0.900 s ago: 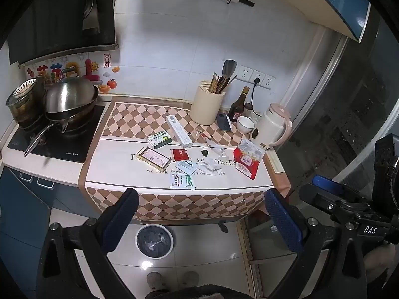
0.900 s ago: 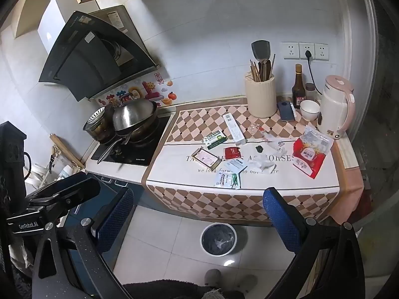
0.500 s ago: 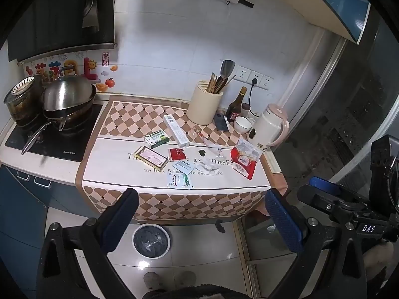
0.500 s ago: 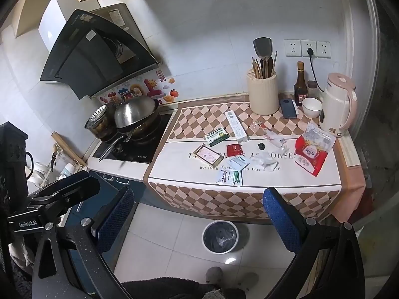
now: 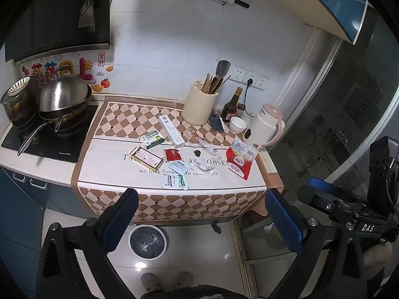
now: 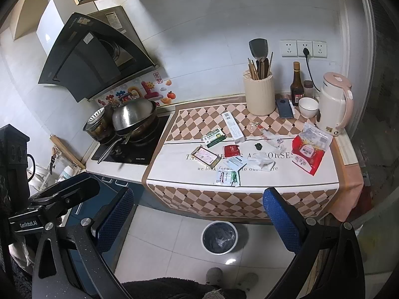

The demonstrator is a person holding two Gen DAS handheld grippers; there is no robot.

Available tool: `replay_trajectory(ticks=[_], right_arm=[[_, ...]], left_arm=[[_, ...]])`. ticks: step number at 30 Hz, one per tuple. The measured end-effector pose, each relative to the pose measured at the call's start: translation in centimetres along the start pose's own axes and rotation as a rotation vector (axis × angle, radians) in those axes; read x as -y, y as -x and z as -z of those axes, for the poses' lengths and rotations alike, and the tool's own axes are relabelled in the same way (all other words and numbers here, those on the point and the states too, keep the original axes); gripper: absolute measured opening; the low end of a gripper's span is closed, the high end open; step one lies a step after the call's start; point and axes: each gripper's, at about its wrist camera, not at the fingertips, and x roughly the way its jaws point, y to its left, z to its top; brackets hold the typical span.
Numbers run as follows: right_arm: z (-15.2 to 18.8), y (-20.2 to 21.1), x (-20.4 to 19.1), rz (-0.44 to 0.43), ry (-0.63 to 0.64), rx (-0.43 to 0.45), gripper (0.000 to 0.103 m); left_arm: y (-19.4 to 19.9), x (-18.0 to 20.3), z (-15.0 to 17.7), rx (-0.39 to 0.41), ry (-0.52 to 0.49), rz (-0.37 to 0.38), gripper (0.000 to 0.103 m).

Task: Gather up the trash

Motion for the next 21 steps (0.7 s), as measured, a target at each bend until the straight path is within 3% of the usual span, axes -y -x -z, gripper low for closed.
replay_trajectory(ticks=[21], right_arm=[[-0.38, 0.16, -0.36, -0.002, 0.004, 0.0, 0.103]], left_arm=[[0.59, -0.3, -0.24, 0.026, 0.005, 0.002, 0.103]])
